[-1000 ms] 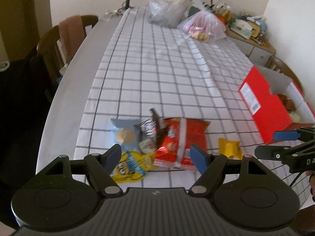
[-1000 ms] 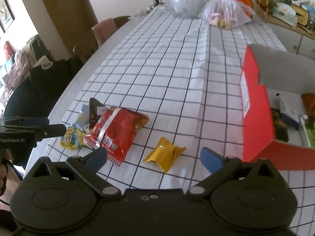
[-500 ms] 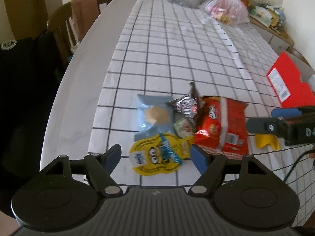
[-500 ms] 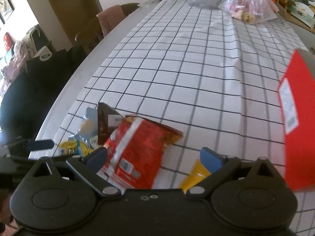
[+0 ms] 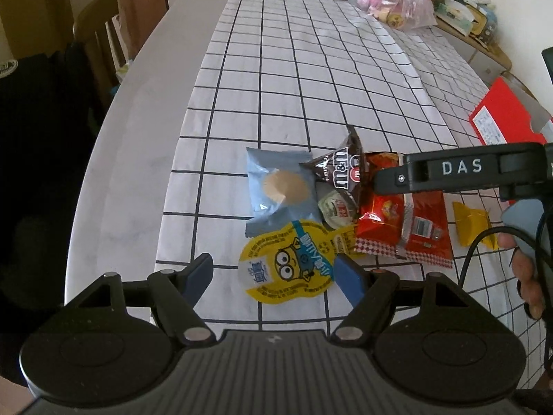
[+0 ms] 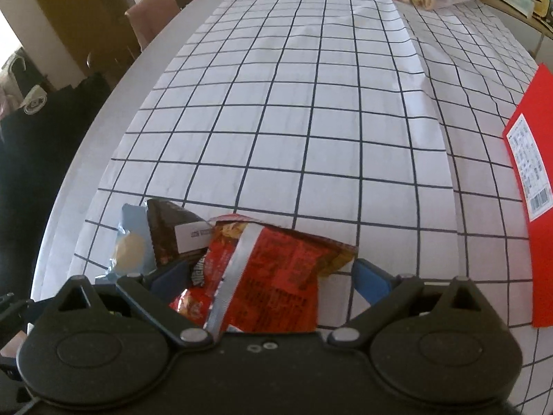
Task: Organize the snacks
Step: 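Grasp the large red chip bag with the right tool, then grasp the yellow minion packet with the left tool while the right tool holds the red bag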
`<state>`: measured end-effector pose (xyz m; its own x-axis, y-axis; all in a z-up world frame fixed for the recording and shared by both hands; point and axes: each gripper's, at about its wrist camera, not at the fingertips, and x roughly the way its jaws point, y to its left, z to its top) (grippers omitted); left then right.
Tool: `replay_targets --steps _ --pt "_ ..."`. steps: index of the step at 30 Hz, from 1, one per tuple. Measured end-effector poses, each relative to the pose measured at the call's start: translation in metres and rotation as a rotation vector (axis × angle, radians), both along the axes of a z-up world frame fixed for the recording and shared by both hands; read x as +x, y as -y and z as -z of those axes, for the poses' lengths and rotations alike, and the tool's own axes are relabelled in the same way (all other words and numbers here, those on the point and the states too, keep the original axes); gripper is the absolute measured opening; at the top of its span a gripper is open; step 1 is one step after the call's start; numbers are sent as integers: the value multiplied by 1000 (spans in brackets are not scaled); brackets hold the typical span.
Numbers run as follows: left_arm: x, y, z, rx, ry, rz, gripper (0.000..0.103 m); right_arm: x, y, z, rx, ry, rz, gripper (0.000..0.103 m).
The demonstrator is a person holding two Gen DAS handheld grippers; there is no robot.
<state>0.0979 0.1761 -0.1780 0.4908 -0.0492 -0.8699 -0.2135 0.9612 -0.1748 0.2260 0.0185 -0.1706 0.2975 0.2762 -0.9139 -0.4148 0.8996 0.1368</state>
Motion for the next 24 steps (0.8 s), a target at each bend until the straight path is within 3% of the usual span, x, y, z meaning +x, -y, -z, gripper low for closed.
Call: replay_targets --steps 4,18,24 --pt "5 1 2 -14 -7 34 76 -1 -8 4 -26 -5 -24 100" --pt "-1 40 -6 -17 4 233 76 -7 11 3 -19 -46 -114 75" --pt "-1 60 -7 92 19 319 76 -11 19 -6 1 -33 -147 72"
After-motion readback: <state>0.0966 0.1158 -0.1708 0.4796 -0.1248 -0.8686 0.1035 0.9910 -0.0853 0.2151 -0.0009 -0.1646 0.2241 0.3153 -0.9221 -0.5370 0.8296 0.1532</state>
